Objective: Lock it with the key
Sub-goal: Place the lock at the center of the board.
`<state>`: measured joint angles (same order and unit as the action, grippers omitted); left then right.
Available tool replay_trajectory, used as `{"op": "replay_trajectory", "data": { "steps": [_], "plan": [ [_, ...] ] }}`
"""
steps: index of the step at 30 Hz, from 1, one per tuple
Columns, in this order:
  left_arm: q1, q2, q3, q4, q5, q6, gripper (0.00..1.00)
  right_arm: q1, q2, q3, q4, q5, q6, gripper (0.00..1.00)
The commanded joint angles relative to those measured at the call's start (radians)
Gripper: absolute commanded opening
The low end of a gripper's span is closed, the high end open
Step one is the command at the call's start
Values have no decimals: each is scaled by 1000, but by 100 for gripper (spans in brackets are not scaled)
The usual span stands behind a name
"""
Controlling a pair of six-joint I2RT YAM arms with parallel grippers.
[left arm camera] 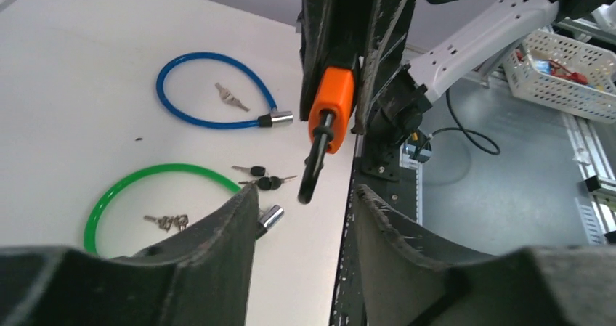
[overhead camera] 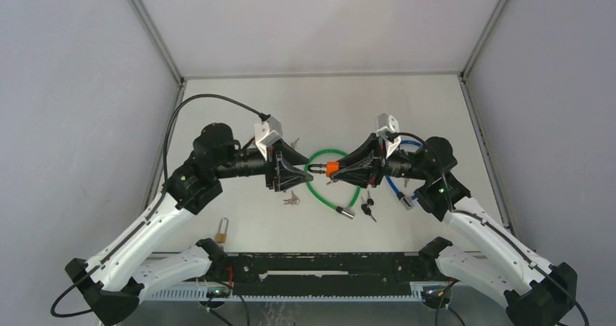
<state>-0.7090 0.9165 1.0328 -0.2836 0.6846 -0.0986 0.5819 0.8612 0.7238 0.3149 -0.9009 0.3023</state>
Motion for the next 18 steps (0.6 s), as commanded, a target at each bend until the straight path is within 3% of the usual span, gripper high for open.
{"op": "replay_trajectory", "data": {
  "steps": [1, 3, 9, 15, 18],
  "plan": [
    [-16, -3, 48, 95, 13, -77, 49, 3, 2, 63, 24, -9, 13, 0],
    [-17, -2, 49, 105, 15, -81, 41, 4, 2, 66, 24, -10, 12, 0],
    [-24, 15, 45, 106, 40, -80, 33, 6, 6, 82, 19, -10, 6, 0],
    [-26, 26, 36, 101, 60, -56, 35, 10, 15, 105, 7, -21, -2, 0],
    [-26, 23, 34, 104, 67, -46, 26, 11, 16, 108, 4, -30, -7, 0]
  ]
}}
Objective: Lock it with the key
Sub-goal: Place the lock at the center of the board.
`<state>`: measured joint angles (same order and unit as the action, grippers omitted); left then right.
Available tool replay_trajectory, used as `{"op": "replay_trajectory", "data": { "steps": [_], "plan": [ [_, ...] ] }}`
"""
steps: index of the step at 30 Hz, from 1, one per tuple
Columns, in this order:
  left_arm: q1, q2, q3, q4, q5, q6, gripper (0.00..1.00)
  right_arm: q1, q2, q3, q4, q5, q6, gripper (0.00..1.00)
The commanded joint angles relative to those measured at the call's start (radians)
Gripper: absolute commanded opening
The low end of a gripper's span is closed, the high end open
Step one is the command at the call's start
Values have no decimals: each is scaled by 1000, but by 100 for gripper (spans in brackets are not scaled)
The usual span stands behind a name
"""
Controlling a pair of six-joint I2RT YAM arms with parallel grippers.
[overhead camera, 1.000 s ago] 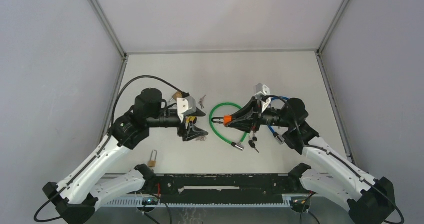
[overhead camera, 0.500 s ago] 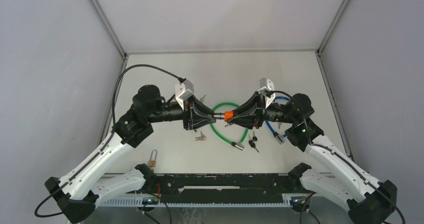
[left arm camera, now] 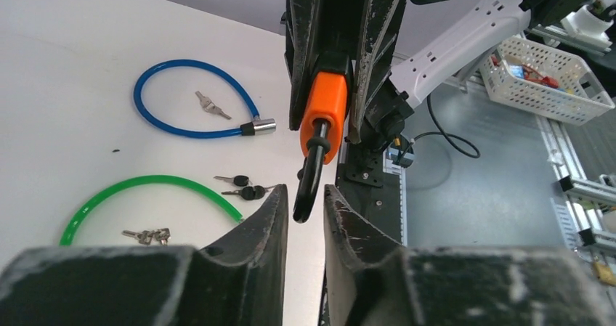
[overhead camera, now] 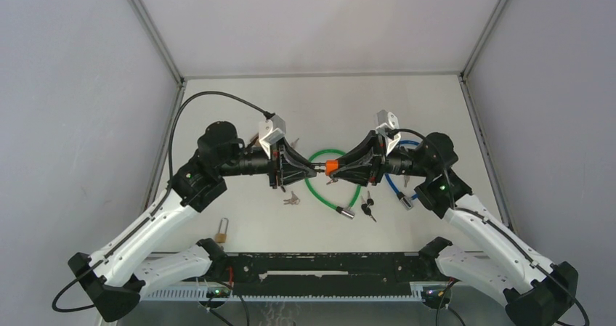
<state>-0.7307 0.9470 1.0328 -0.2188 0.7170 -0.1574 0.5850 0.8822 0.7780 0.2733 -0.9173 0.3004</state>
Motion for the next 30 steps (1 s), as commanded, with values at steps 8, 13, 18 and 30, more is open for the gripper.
{"op": "replay_trajectory", "data": {
  "steps": [8, 13, 18, 30],
  "plan": [
    [-4, 7, 47, 93, 76, -24, 0, 12, -12, 60, 40, -9, -5, 0],
    [-32, 33, 28, 185, 90, -106, 0, 28, 4, 70, 139, 12, 46, 0],
    [-60, 48, 16, 313, 85, -163, 0, 62, 41, 105, 153, 34, 70, 0],
    [-71, 99, -20, 588, 5, -352, 0, 113, 106, 132, 70, 174, 51, 0]
  ]
}}
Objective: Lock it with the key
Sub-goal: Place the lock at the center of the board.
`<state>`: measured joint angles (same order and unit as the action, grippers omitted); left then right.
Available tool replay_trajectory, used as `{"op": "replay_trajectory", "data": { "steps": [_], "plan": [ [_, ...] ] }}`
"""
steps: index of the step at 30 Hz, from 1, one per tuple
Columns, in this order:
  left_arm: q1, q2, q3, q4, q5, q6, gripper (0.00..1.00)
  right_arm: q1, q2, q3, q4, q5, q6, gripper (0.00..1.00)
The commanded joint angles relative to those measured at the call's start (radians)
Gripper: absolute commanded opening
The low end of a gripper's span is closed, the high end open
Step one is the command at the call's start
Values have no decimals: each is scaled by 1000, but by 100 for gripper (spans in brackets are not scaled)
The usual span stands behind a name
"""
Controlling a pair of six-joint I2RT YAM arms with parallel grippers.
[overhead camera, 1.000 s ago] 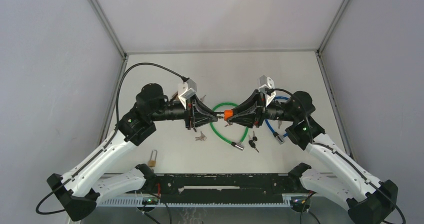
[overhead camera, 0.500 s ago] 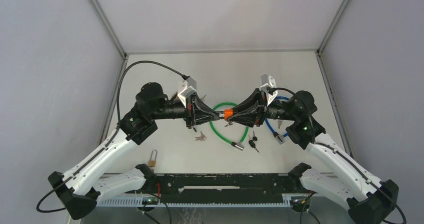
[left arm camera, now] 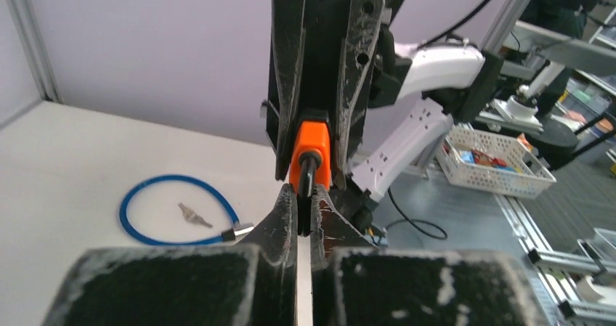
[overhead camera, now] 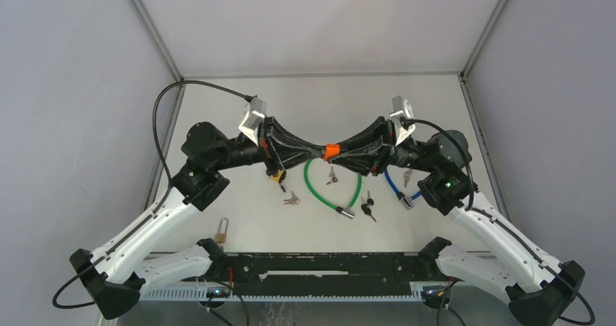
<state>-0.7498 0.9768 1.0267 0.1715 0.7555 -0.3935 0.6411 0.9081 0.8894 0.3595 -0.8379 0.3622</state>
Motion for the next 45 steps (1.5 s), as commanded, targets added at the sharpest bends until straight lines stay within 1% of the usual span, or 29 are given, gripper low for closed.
{"op": "replay_trajectory", "data": {
  "steps": [1, 6, 10, 12, 14, 16, 19, 21, 24, 27, 29, 31, 32, 34, 35, 37, 39, 40, 42, 43, 44, 45],
  "plan": [
    [-56, 74, -10, 187, -24, -101, 0, 57, 82, 20, -21, 110, -15, 0],
    [-83, 116, 27, 3, 8, 17, 0, 58, 110, 85, -30, 195, -11, 0],
    [-84, 145, 54, -92, 0, 104, 0, 45, 105, 172, -25, 297, -5, 0],
    [-83, 159, 75, -151, -3, 156, 0, 31, 102, 217, -35, 314, -3, 0],
    [-83, 173, 99, -232, 0, 203, 0, 29, 111, 291, -108, 316, -21, 0],
    [-83, 181, 121, -275, 18, 229, 0, 30, 121, 333, -186, 302, -38, 0],
    [-83, 185, 145, -298, 30, 240, 0, 31, 120, 348, -304, 316, -74, 0],
    [-86, 191, 160, -299, 33, 233, 0, 34, 118, 346, -346, 330, -90, 0],
    [-99, 210, 185, -313, 6, 228, 0, 54, 125, 342, -355, 351, -120, 0],
    [-130, 258, 237, -394, -72, 251, 0, 57, 143, 353, -328, 355, -108, 0],
    [-135, 284, 264, -413, -89, 241, 0, 57, 151, 375, -337, 365, -117, 0],
    [-144, 302, 281, -411, -75, 234, 0, 51, 155, 379, -321, 358, -116, 0],
    [-150, 310, 284, -405, -43, 230, 0, 45, 158, 379, -307, 350, -110, 0],
    [-167, 314, 263, -304, 84, 205, 0, 28, 169, 379, -271, 330, -94, 0],
    [-184, 318, 258, -271, 126, 220, 0, 15, 175, 379, -250, 321, -84, 0],
    [-204, 338, 260, -202, 179, 216, 0, -15, 185, 379, -182, 293, -48, 0],
    [-184, 361, 263, -119, 234, 145, 0, -49, 186, 392, -148, 248, -15, 0],
    [-167, 363, 248, -57, 268, 82, 0, -69, 184, 411, -157, 213, -12, 0],
    [-128, 351, 191, 143, 320, -68, 0, -109, 184, 469, -218, 123, -11, 0],
    [-114, 338, 169, 191, 328, -104, 0, -124, 183, 497, -255, 79, -20, 0],
    [-106, 327, 163, 185, 327, -99, 0, -134, 177, 523, -297, 47, -35, 0],
    [-101, 317, 171, 132, 323, -60, 0, -140, 171, 547, -337, 17, -59, 0]
  ]
}}
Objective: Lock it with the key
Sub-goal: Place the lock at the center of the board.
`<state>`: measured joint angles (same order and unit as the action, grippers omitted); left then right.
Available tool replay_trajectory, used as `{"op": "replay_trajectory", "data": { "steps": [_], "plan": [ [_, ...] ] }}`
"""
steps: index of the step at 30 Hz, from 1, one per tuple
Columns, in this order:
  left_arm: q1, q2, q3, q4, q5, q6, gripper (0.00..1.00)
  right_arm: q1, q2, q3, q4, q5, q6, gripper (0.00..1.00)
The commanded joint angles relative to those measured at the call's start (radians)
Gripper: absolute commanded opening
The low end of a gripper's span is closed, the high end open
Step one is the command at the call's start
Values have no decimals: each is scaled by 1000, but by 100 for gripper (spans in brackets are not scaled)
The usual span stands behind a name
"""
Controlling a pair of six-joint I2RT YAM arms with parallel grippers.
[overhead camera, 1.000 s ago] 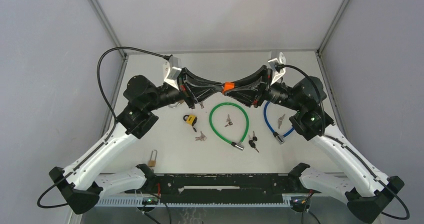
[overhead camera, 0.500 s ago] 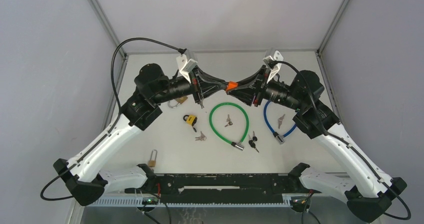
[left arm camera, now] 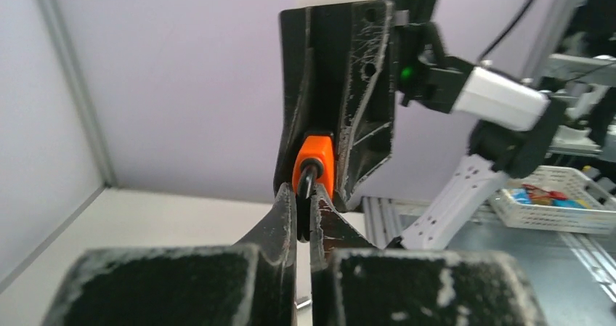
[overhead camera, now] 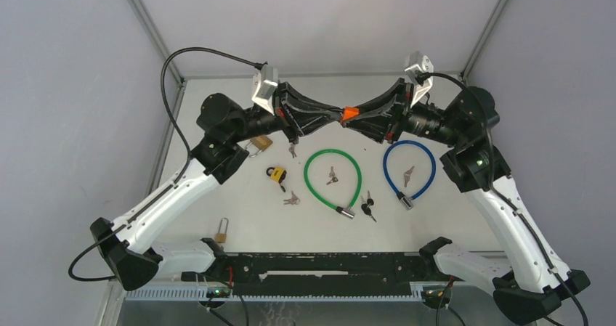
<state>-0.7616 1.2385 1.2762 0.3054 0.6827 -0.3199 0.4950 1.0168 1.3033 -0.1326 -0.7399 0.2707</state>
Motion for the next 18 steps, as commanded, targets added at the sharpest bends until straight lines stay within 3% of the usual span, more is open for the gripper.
{"op": "replay_trajectory", "data": {
  "steps": [1, 6, 11, 14, 18],
  "plan": [
    [-88, 50, -60, -91, 390, -81, 0, -3, 58, 156, 105, -113, 11, 0],
    [-96, 57, 52, -422, 288, 122, 0, -5, 53, 241, -109, -115, -112, 0],
    [-130, 102, 189, -697, 66, 227, 0, -4, 36, 236, -156, -54, -152, 0],
    [-141, 123, 208, -723, 59, 185, 0, -5, 33, 235, -142, -43, -148, 0],
    [-194, 133, 182, -582, 111, 115, 0, -4, 30, 163, -10, -51, -57, 0]
  ]
}}
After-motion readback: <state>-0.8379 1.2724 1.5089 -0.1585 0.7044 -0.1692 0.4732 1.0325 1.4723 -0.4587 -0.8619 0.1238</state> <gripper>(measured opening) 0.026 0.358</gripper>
